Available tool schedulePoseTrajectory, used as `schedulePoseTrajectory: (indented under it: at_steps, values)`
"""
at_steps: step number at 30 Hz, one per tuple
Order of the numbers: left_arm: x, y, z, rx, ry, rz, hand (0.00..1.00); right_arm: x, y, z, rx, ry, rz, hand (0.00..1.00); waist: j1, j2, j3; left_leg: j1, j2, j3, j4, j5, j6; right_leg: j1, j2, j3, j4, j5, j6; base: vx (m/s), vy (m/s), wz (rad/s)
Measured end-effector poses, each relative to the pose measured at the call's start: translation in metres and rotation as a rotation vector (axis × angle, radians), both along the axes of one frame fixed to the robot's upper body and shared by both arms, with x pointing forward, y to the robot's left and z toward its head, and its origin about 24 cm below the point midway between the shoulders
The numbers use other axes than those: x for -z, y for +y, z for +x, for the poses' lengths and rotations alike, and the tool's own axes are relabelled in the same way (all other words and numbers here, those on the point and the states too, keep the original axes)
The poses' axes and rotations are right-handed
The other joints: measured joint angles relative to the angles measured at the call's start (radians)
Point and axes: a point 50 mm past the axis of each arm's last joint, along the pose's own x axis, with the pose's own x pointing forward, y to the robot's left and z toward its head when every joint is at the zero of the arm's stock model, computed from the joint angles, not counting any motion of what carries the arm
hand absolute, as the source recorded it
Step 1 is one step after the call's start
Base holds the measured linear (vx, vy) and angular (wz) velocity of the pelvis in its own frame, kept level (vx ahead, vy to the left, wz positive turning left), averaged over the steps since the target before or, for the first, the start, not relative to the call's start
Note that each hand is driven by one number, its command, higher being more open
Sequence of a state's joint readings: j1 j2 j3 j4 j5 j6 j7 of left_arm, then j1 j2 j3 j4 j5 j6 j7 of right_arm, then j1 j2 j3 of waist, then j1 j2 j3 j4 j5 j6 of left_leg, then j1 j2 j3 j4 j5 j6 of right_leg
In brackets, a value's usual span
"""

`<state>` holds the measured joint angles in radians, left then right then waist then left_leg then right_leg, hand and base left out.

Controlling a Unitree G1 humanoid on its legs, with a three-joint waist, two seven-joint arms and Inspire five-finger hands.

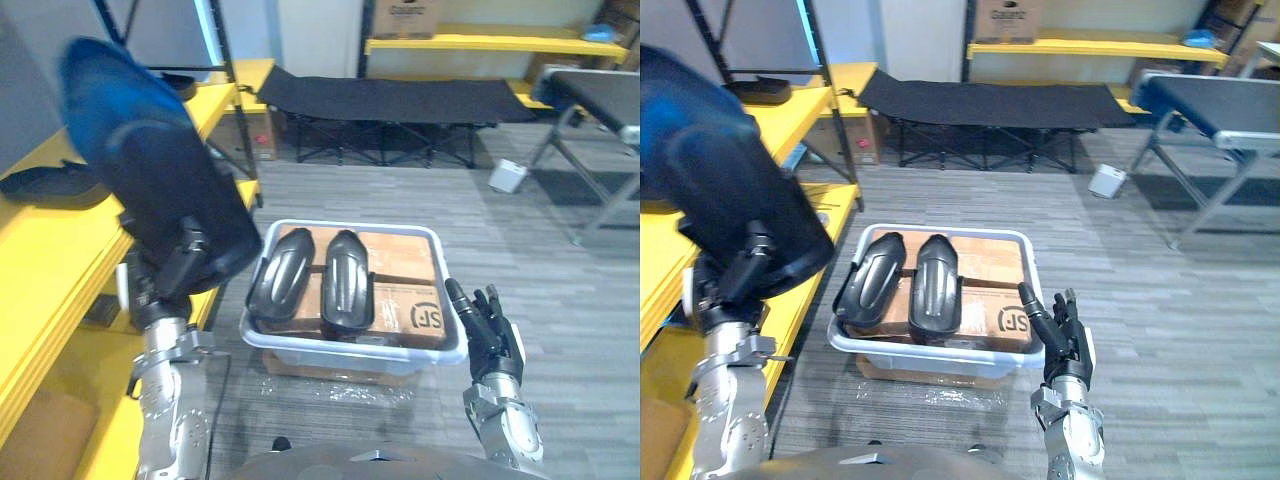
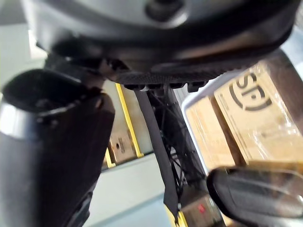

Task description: Walk over and take three plastic housings, then place them on the shelf

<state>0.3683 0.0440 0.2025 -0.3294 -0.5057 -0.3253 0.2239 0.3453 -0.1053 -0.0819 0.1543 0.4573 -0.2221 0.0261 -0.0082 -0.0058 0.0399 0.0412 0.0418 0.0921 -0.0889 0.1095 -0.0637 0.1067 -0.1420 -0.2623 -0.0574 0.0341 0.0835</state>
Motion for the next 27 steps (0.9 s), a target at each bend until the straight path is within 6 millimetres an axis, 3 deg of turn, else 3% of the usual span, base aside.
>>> schedulePoseTrajectory:
  at_steps: [4, 5, 9, 12, 14, 15, 18, 21, 22, 24, 25, 26, 27]
  values:
    - [-0.001, 0.017, -0.023, -0.124, 0.004, 0.014, 0.00, -0.004, 0.017, 0.022, -0.096, -0.042, 0.052, 1.00, 0.065, -0.002, -0.004, -0.033, -0.011, -0.089, 0.001, 0.017, 0.000, 0.019, 0.000, -0.094, 0.000, -0.009, 0.004, 0.02, -0.033, 0.68]
    - [0.002, 0.020, -0.032, -0.154, 0.024, 0.014, 0.00, -0.007, 0.025, 0.035, -0.141, -0.070, 0.068, 1.00, 0.095, -0.004, -0.003, -0.040, -0.016, -0.114, 0.001, 0.026, 0.006, 0.027, -0.002, -0.119, -0.002, -0.010, 0.006, 0.02, -0.024, 0.63]
    - [0.009, 0.023, -0.045, -0.161, 0.060, 0.018, 0.00, -0.021, 0.043, 0.062, -0.215, -0.143, 0.101, 1.00, 0.145, -0.017, -0.003, -0.058, -0.033, -0.176, 0.001, 0.032, 0.007, 0.050, -0.014, -0.186, -0.009, -0.026, 0.008, 0.00, -0.005, 0.52]
    - [0.008, 0.025, -0.048, -0.137, 0.061, 0.044, 0.00, -0.026, 0.052, 0.071, -0.240, -0.154, 0.101, 1.00, 0.152, -0.027, 0.003, -0.069, -0.041, -0.213, 0.000, 0.036, 0.014, 0.036, -0.023, -0.207, 0.051, -0.059, 0.012, 0.01, -0.013, 0.46]
    - [0.007, 0.023, -0.045, -0.096, 0.045, 0.050, 0.00, -0.024, 0.053, 0.070, -0.229, -0.134, 0.097, 1.00, 0.138, -0.027, 0.009, -0.081, -0.055, -0.265, 0.000, 0.042, 0.025, 0.022, -0.027, -0.136, 0.116, -0.112, 0.003, 0.02, 0.010, 0.67]
    - [0.005, 0.020, -0.040, -0.050, 0.024, 0.056, 0.00, -0.022, 0.048, 0.067, -0.201, -0.121, 0.093, 1.00, 0.118, -0.043, 0.010, -0.090, -0.068, -0.303, 0.000, 0.051, 0.030, 0.018, -0.022, -0.097, 0.136, -0.143, 0.012, 0.02, -0.009, 0.95]
    - [0.005, 0.014, -0.036, 0.005, 0.007, 0.049, 0.00, -0.017, 0.035, 0.059, -0.145, -0.094, 0.088, 1.00, 0.116, -0.043, 0.023, -0.091, -0.074, -0.332, 0.000, 0.057, 0.029, 0.016, -0.017, -0.095, 0.172, -0.172, 0.002, -0.03, -0.070, 0.51]
    - [0.005, 0.014, -0.036, 0.006, 0.007, 0.047, 0.00, -0.017, 0.021, 0.056, -0.107, -0.089, 0.069, 1.00, 0.114, -0.031, 0.034, -0.103, -0.072, -0.352, 0.004, 0.073, 0.021, 0.015, -0.007, -0.111, 0.181, -0.178, 0.000, -0.07, -0.066, 0.19]
    - [0.007, 0.013, -0.036, 0.012, 0.013, 0.040, 0.00, -0.018, 0.011, 0.053, -0.100, -0.087, 0.045, 1.00, 0.114, -0.011, 0.051, -0.104, -0.067, -0.363, 0.005, 0.079, 0.015, 0.016, 0.003, -0.112, 0.187, -0.182, -0.007, -0.05, -0.055, 0.16]
    - [0.008, 0.012, -0.036, 0.013, 0.014, 0.036, 0.00, -0.018, 0.005, 0.052, -0.092, -0.087, 0.032, 1.00, 0.111, 0.002, 0.064, -0.105, -0.065, -0.368, 0.007, 0.078, 0.017, 0.017, 0.005, -0.117, 0.202, -0.191, -0.009, -0.07, -0.060, 0.18]
    - [0.008, 0.012, -0.036, 0.013, 0.016, 0.032, 0.00, -0.019, 0.002, 0.052, -0.082, -0.090, 0.029, 1.00, 0.106, 0.010, 0.073, -0.117, -0.062, -0.336, 0.024, 0.054, 0.030, 0.018, 0.005, -0.127, 0.211, -0.195, -0.011, -0.11, -0.095, 0.78]
    - [0.013, 0.011, -0.032, 0.030, 0.022, 0.020, 0.00, -0.024, -0.011, 0.048, -0.041, -0.112, 0.013, 1.00, 0.072, 0.032, 0.091, -0.159, -0.013, -0.122, 0.094, 0.015, 0.085, 0.044, 0.004, -0.194, 0.210, -0.193, -0.007, -0.09, -0.088, 1.16]
    - [0.019, 0.007, -0.026, 0.057, 0.030, 0.002, 0.00, -0.028, -0.020, 0.043, -0.010, -0.118, -0.022, 1.00, 0.058, 0.045, 0.102, -0.161, 0.017, -0.011, 0.112, 0.004, 0.102, 0.070, 0.004, -0.234, 0.209, -0.194, -0.008, -0.06, -0.088, 1.44]
